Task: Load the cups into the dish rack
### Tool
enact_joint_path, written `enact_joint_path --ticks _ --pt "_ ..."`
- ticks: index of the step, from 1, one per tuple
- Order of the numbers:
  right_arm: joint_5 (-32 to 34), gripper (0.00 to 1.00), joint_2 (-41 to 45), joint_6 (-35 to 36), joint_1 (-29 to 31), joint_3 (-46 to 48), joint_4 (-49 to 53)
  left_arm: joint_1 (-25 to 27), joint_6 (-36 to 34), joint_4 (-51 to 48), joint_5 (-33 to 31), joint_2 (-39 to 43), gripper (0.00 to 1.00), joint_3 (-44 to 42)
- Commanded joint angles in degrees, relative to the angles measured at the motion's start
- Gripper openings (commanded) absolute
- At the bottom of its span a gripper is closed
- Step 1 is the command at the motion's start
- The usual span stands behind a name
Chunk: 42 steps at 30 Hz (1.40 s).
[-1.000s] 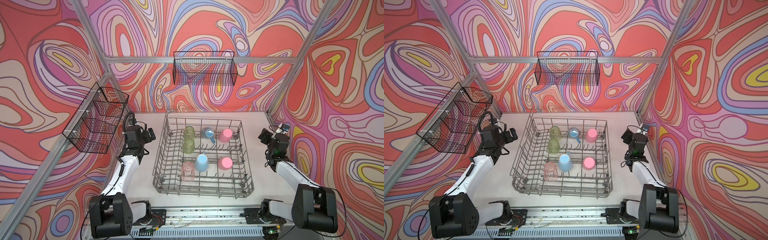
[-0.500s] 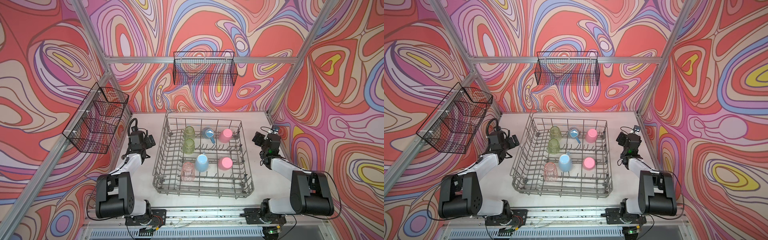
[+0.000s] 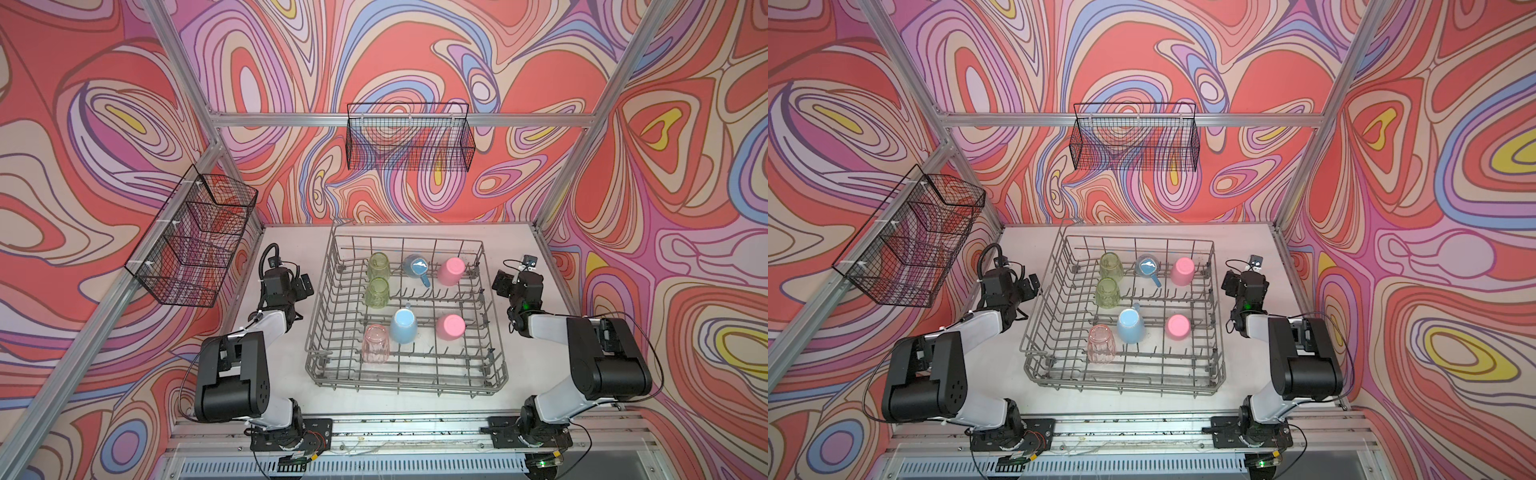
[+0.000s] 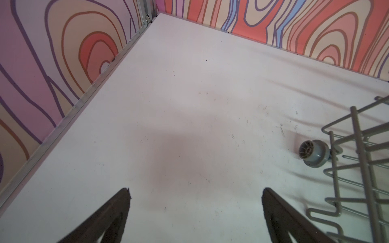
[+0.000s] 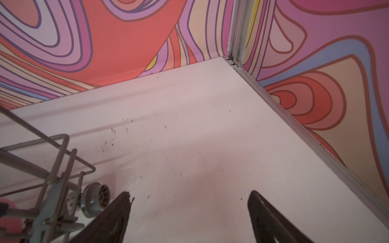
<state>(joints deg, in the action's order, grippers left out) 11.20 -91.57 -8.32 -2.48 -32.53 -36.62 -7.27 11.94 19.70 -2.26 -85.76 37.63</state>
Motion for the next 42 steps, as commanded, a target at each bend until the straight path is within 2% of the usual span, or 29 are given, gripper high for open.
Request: enact_joint_path --ticks 1,7,18,20,22,23,24,25,26,27,28,29,31,33,35,37,42 --pt "0.28 0.91 -1.18 1.37 0.41 0.88 -4.01 -0.21 -1.60 4.86 2.51 -1.35 1.00 -1.91" --pt "0.29 0.90 -3.59 3.39 2.20 2.35 -8.90 0.53 -2.88 9.04 3.66 -0.12 1.00 -4.76" --pt "1.32 0.90 -6.63 5.58 3.92 6.20 -19.04 5.54 -7.16 20.85 -2.14 2.18 1.00 -12.96" --pt "1.39 0.90 -6.85 5.74 4.06 6.53 -20.14 7.15 -8.54 25.72 -3.29 1.38 1.00 -15.55" --pt "1.34 0.90 -6.93 5.77 4.06 6.61 -20.14 8.36 -9.82 38.46 -5.74 -3.17 1.00 -19.30" --pt "1.04 0.90 -6.96 6.10 4.13 6.84 -20.79 8.83 -10.08 39.30 -7.16 -3.19 1.00 -19.66" --pt "0.70 0.90 -6.79 6.56 4.40 7.20 -21.14 8.94 -9.42 33.69 -7.24 -1.29 1.00 -18.41" --pt "0.42 0.90 -6.85 7.04 4.73 7.61 -22.01 8.94 -9.16 32.12 -7.41 -1.25 1.00 -17.75" --pt "0.70 0.90 -7.12 7.17 4.83 7.32 -22.00 8.93 -9.89 36.42 -7.65 -3.33 1.00 -18.13" --pt "0.33 0.90 -7.18 6.93 4.83 6.52 -20.27 8.94 -9.83 35.69 -7.76 -3.06 1.00 -17.80" --pt "-0.36 0.90 -7.30 6.40 4.57 6.00 -19.15 8.94 -9.06 30.39 -8.00 -1.75 1.00 -16.61" --pt "-0.73 0.90 -7.30 6.15 4.34 5.75 -18.70 8.93 -9.10 29.89 -8.16 -2.19 1.00 -16.16" --pt "-1.72 0.98 -7.31 5.82 3.72 5.56 -18.02 8.94 -9.60 33.37 -8.15 -3.06 1.00 -16.84" --pt "-1.75 0.98 -7.22 5.82 3.71 5.62 -18.14 8.89 -9.11 30.06 -8.15 -2.16 1.00 -16.02" --pt "-1.71 0.98 -7.14 5.86 3.71 5.72 -18.38 8.94 -9.56 33.49 -8.32 -3.12 1.00 -16.84" --pt "-1.57 0.98 -7.05 5.96 3.71 5.98 -18.84 8.94 -9.13 31.16 -8.11 -2.20 1.00 -16.53" --pt "-1.42 0.98 -7.05 6.12 3.71 6.16 -19.17 8.94 -9.30 32.89 -8.02 -2.55 1.00 -16.92"
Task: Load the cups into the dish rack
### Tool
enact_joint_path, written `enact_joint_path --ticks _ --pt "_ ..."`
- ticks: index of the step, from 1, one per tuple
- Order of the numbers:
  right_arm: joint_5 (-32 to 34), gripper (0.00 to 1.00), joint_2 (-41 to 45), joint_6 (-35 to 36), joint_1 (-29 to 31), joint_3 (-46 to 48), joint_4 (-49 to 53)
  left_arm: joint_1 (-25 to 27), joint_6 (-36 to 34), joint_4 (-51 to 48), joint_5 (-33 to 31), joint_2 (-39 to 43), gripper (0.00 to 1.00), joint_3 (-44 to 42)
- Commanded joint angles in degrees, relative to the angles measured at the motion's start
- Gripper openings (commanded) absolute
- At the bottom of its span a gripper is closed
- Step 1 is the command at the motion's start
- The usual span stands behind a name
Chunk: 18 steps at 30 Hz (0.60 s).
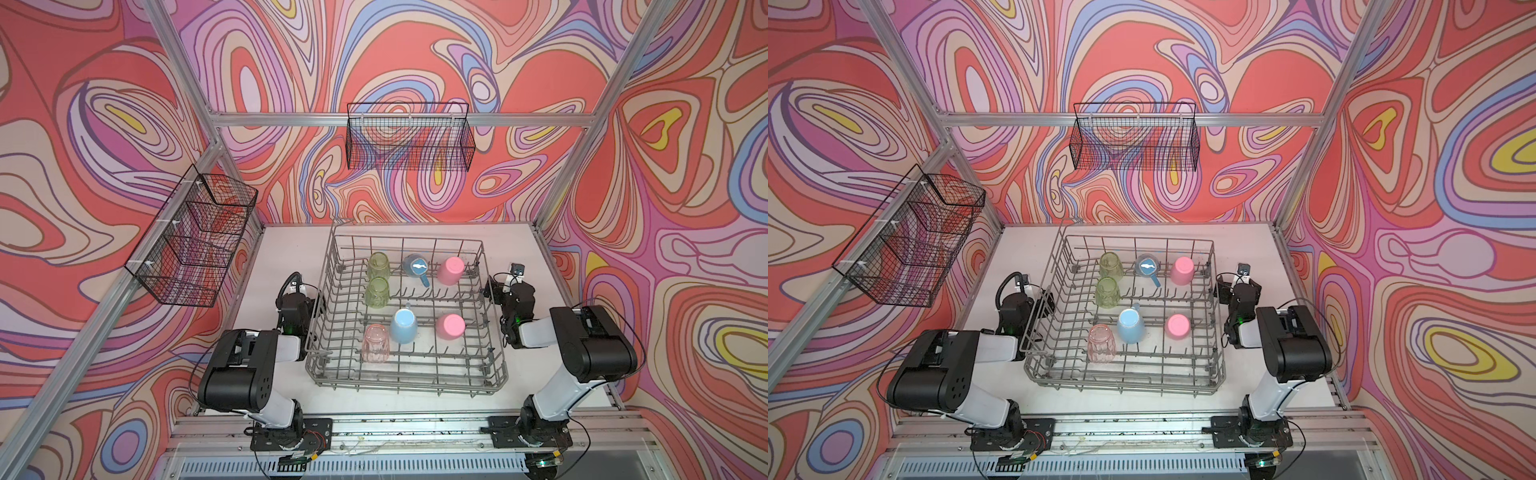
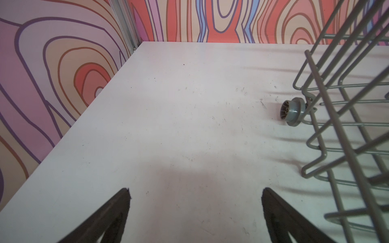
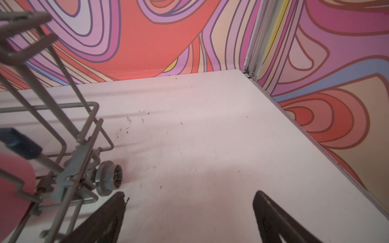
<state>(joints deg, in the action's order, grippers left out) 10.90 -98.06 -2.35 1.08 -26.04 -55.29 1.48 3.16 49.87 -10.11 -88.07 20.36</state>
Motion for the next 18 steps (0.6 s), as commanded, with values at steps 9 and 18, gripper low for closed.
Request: enact_joint_path --ticks 9,18 --pt "-1.15 0.98 -0.55 0.08 0.15 -0.41 -0.44 0.19 -0.52 2.80 -0.18 -0.27 1.00 0.29" --pt "-1.19 0.98 -0.55 0.11 0.15 -0.41 -0.35 0.19 -0.52 2.87 -0.18 -0.30 1.00 0.29"
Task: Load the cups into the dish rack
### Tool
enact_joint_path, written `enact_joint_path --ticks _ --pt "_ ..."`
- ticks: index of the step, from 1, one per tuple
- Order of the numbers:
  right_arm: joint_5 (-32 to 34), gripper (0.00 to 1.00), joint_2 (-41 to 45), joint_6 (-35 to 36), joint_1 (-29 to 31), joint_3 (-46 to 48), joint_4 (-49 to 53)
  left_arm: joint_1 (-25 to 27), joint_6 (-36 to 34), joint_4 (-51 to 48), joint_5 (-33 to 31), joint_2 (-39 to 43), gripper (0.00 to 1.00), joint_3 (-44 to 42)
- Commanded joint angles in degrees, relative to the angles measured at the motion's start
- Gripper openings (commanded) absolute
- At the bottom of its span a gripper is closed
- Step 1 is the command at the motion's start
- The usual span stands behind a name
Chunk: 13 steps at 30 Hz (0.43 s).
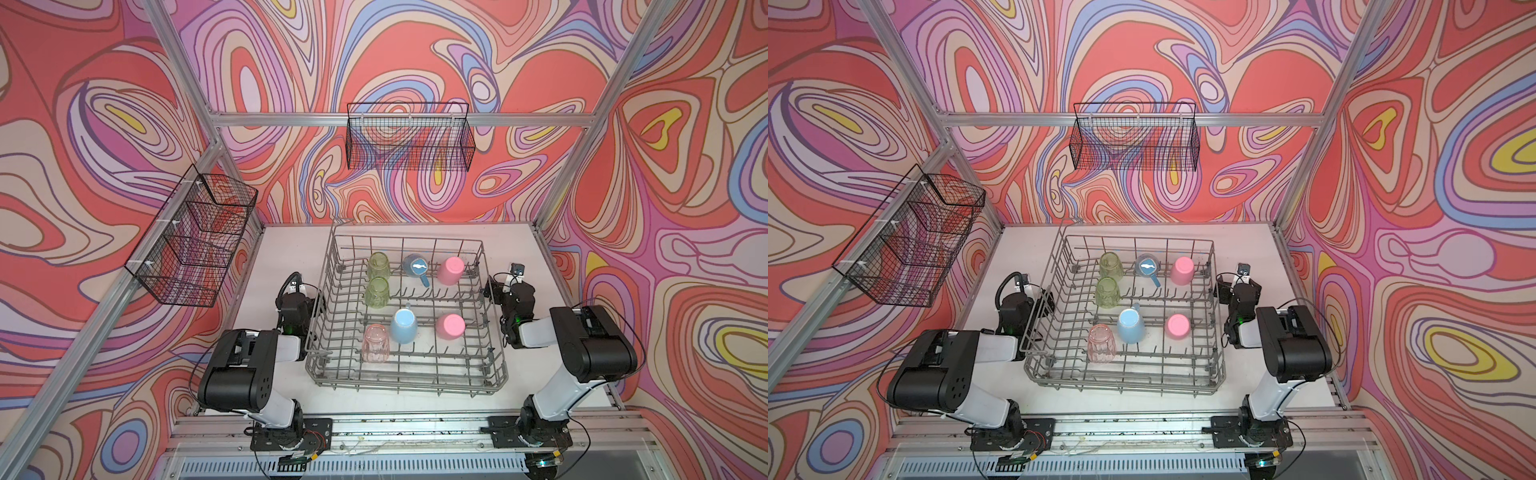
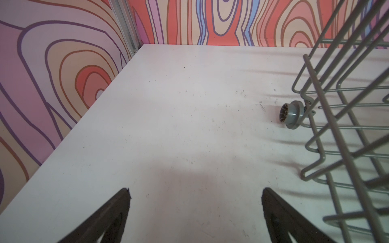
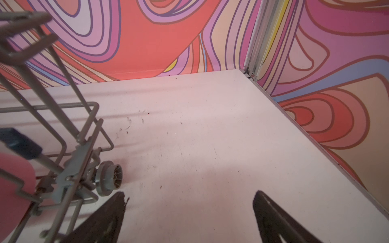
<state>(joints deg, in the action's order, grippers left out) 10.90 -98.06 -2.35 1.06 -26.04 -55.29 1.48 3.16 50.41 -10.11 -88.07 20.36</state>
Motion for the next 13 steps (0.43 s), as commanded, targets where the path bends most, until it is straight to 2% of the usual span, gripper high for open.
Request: enact_joint_path --ticks 1,13 --pt "-1.14 0.98 -0.56 0.05 0.17 -0.41 -0.35 0.20 -0.52 2.32 -0.17 -0.30 1.00 0.23" --pt "-1.33 0.98 -0.55 0.00 0.17 -0.42 -0.31 0.19 -0.47 2.32 -0.17 -0.26 1.00 0.29"
